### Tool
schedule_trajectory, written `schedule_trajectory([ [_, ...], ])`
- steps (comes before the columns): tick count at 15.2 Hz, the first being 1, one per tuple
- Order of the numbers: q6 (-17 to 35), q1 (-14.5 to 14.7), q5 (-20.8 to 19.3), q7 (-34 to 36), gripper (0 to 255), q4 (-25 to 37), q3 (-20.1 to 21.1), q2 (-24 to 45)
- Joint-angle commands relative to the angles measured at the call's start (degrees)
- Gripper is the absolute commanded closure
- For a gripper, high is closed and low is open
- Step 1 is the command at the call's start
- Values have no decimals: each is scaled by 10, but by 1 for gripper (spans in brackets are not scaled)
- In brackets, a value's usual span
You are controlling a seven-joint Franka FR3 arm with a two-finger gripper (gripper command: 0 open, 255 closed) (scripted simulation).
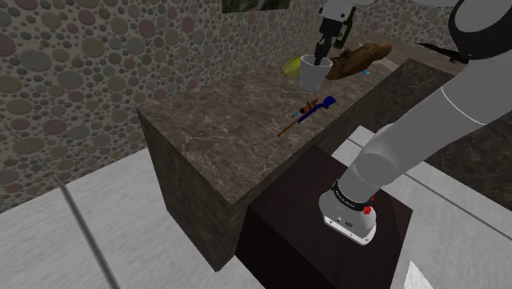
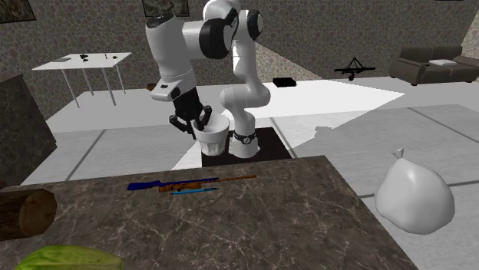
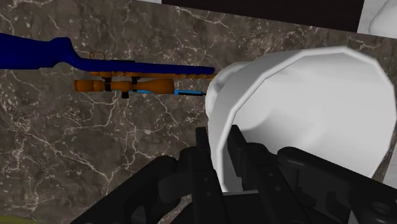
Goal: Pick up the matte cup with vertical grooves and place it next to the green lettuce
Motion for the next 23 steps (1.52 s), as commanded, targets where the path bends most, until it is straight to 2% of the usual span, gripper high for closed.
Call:
schedule_trajectory([
  [1,-7,-5,8,-31,255,37,-20,34],
  [6,-27,-30,52,-116,255,146,-67,144],
  [10,-58,-70,103,-184,255,253,-91,246],
  [14,-105,-137,160,-238,255,387,-97,356],
  [17,-158,-208,205,-265,255,523,-88,449],
  [23,-105,-191,198,-269,255,457,-88,438],
])
